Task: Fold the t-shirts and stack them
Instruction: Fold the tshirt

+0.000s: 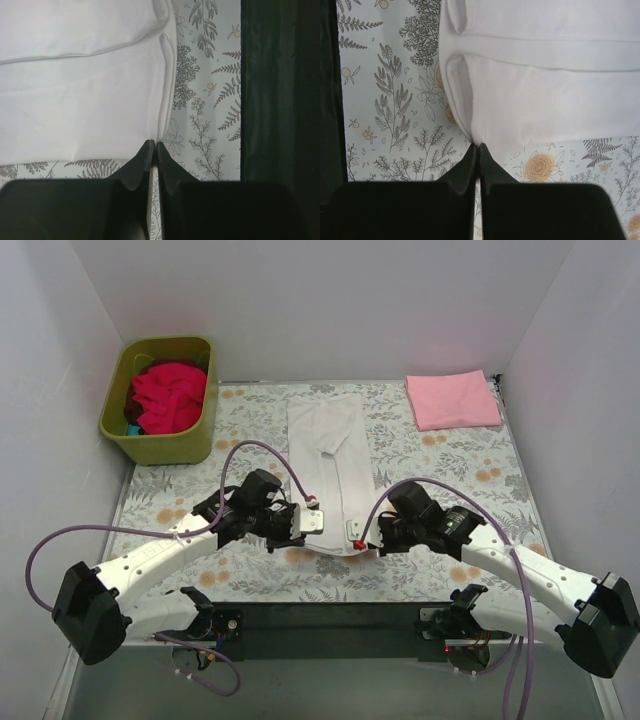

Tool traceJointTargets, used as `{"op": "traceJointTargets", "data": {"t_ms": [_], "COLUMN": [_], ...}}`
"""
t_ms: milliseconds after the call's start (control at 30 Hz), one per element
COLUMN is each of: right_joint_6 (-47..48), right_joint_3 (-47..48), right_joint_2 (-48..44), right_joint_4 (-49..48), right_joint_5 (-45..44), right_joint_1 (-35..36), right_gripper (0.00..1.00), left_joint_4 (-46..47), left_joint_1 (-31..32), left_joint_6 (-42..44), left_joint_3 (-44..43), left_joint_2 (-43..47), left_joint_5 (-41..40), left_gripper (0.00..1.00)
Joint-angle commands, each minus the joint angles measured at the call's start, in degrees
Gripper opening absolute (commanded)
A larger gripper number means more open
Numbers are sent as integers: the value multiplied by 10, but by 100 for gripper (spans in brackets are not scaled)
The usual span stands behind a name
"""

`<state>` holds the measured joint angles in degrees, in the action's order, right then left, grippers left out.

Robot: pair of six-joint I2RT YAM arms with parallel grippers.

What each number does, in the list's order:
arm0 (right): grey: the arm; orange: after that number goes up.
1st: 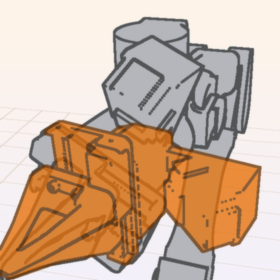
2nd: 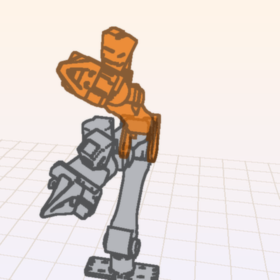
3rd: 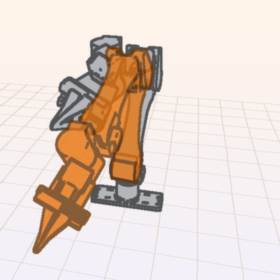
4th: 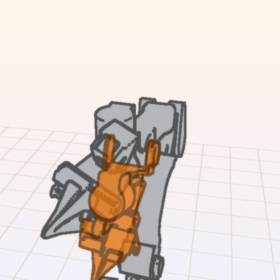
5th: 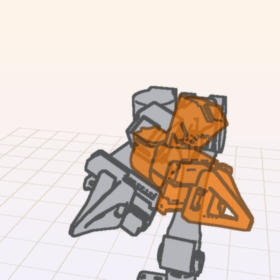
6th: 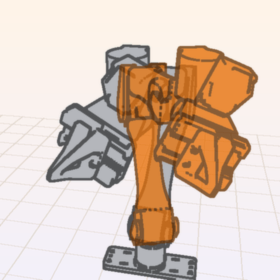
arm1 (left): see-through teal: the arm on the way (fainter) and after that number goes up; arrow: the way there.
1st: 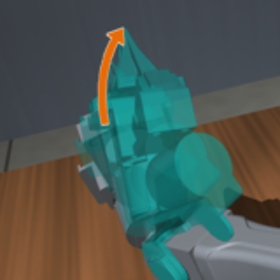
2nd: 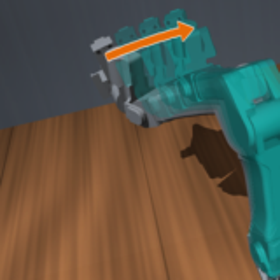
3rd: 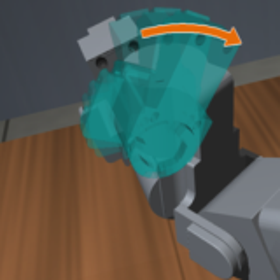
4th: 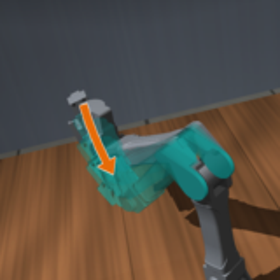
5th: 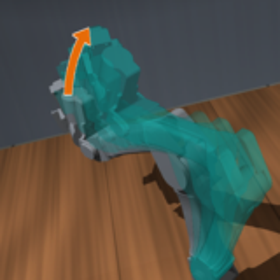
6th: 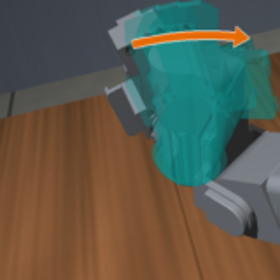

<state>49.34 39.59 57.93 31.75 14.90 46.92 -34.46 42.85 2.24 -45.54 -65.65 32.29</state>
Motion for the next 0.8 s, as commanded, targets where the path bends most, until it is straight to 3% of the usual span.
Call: {"op": "traceJointTargets", "data": {"t_ms": [0, 267, 767], "right_joint_6": [7, 98, 226], "right_joint_3": [43, 129, 337], "right_joint_2": [19, 129, 357], "right_joint_4": [15, 14, 11], "right_joint_5": [-4, 40, 94], "right_joint_1": [-15, -96, -205], "right_gripper": [1, 1, 1], "left_joint_4": [-9, 17, 51], "left_joint_1": [-17, -130, -234], "left_joint_6": [-19, 26, 101], "left_joint_3": [-10, -96, -277], "left_joint_2": [10, -96, -330], "left_joint_5": [0, 52, 87], "left_gripper": [0, 0, 0]}}
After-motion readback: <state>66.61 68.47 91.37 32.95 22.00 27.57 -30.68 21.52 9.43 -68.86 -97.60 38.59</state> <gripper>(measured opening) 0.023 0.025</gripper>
